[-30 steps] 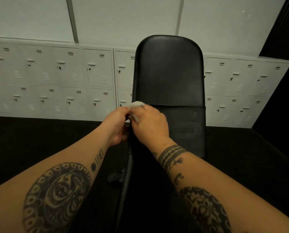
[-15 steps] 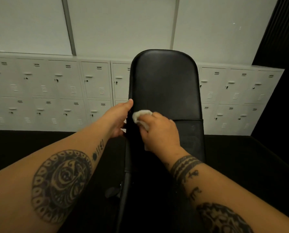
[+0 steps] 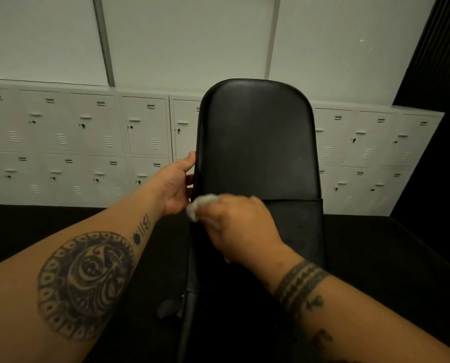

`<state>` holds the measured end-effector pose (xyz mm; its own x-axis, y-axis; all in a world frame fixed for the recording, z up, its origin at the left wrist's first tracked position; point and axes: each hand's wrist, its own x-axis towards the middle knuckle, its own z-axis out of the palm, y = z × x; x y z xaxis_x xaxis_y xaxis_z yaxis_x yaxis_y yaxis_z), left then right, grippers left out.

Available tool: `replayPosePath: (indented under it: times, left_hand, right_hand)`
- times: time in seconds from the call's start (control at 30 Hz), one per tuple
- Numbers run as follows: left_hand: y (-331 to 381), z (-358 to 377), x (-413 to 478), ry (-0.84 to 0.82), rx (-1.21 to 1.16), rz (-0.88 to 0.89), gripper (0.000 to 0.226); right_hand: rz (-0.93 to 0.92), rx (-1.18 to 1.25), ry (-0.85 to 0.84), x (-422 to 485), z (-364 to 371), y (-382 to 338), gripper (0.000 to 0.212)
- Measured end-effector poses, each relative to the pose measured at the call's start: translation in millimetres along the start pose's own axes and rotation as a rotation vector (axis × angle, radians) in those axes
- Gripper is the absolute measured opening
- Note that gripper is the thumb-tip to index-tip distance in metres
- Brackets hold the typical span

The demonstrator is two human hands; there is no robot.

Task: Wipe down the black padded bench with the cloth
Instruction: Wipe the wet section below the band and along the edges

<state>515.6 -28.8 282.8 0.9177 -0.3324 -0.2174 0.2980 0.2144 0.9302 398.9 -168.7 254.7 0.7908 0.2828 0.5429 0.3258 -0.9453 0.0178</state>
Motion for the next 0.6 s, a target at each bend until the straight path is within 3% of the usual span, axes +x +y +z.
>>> replayPosePath:
  times: [0.13,0.23,0.33,0.5,0.6]
  left_hand:
    - [-10.8,-13.7,2.0,-0.037,0.016,0.023,0.053]
    - [-16.9,-8.7,0.7,-0.021,-0.017,0.090,0.053]
    - [-18.5,10.6,-3.4,0.092,0.008,0.229,0.052]
    - [-26.9,34.4,-31.3,0.395,0.687,0.768,0.054]
    - [-47.9,39.6,-43.0,0.358,1.170,0.833,0.056]
  right_hand:
    - [0.251,0.065,0.156,44.0,-1.4,-2.9,0.027]
    - [0.163,-0.026,0.248,27.6,9.7,-8.2,0.024]
    - [0.043,-0.095,0.196,-22.5,19.4,-3.3,0.026]
    - [0.286,-0.124,0.192,-48.5,-6.4,41.3,0.026]
    - [0.446,-0.095,0.151,-72.1,-26.0,78.5,0.027]
